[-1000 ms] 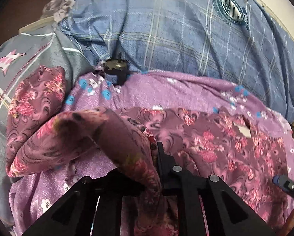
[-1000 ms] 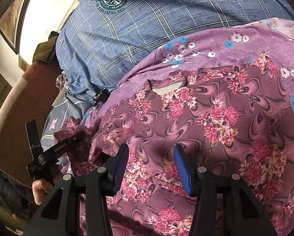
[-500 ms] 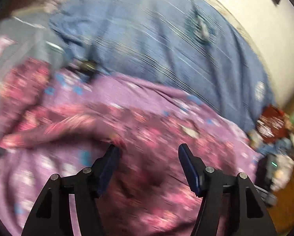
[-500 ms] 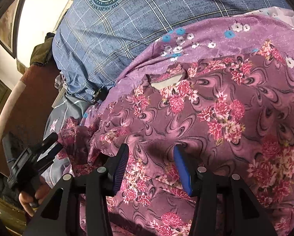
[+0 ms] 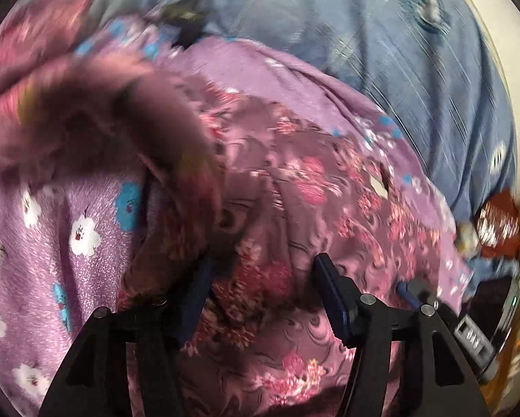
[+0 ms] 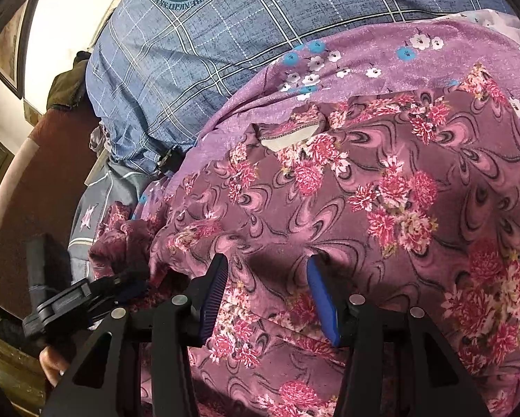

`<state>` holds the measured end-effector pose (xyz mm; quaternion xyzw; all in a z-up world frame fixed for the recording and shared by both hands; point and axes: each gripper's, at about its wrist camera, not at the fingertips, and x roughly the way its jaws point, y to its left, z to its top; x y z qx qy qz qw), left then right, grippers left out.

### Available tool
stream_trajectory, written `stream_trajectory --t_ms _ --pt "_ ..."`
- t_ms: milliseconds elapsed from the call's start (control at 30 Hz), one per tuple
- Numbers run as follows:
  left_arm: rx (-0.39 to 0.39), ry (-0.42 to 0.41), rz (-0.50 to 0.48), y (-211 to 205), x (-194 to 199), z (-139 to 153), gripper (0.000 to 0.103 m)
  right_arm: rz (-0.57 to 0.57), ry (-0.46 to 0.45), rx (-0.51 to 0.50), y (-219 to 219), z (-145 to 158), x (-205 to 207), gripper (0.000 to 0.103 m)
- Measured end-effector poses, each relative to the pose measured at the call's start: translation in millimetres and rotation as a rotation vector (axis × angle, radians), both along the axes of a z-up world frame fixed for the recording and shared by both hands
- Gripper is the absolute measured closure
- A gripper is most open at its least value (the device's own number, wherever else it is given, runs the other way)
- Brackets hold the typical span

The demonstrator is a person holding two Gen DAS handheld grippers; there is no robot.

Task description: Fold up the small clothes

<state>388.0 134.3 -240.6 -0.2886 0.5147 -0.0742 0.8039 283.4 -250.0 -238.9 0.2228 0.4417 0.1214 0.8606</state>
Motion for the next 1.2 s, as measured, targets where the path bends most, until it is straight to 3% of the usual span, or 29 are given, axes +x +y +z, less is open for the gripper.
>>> stream_trajectory --t_ms 67,133,200,267,367,467,533,600,667,733,800,833,867,900,1000,1200 --pt "-0.045 -0.012 0.014 5 2 1 0.046 -0.005 -0.001 0.001 -1 0 0 0.053" --pt "-0.06 -0.037 0.023 7 3 3 0.057 -0.015 -0.002 0.0 -3 0 -1 0.054" --pt "-0.083 -0.055 0.013 8 9 0 0.089 -0.027 0.001 0.001 -5 0 -1 0.054" --pt "-0.098 -0.087 0.0 6 12 0 0.098 -0.035 0.001 0.0 -7 -1 -2 0.054" --pt "-0.04 -0.158 -0.002 1 14 9 0.103 -0.047 -0.003 -0.001 -10 0 -3 0.055" --pt "0.044 -0.228 -0.007 -1 5 17 0.103 -0.055 -0.005 -0.001 -13 1 -4 0.055" --pt "0.052 -0.229 -0.003 0 -5 15 0.103 -0.062 -0.005 0.0 -14 1 -4 0.056" --pt "0.054 -0.191 -0.009 -1 -4 12 0.103 -0.069 -0.004 0.002 -17 2 -4 0.055" --pt "-0.005 -0.114 -0.041 0 -2 7 0.103 -0.072 -0.002 0.005 -20 2 -4 0.055" --pt "-0.028 -0.089 -0.044 -1 -9 8 0.098 -0.075 -0.005 0.0 -22 3 -5 0.054" --pt "-0.013 -0.068 -0.04 -2 -19 11 0.079 -0.079 -0.008 -0.001 -25 4 -5 0.054" --pt "-0.03 -0.058 -0.037 -2 -23 12 0.072 -0.08 -0.009 0.0 -26 5 -5 0.054" --pt "-0.058 -0.045 -0.04 -2 -25 13 0.059 -0.082 -0.009 0.001 -28 5 -5 0.053" --pt "-0.077 -0.032 -0.044 -4 -27 12 0.054 -0.082 -0.008 0.002 -29 5 -5 0.053" --pt "-0.05 0.0 -0.036 -8 -18 9 0.054 -0.08 -0.004 0.0 -29 5 -5 0.053" --pt "-0.081 0.003 0.031 2 -12 5 0.06 -0.082 0.003 -0.01 -27 4 -3 0.054"
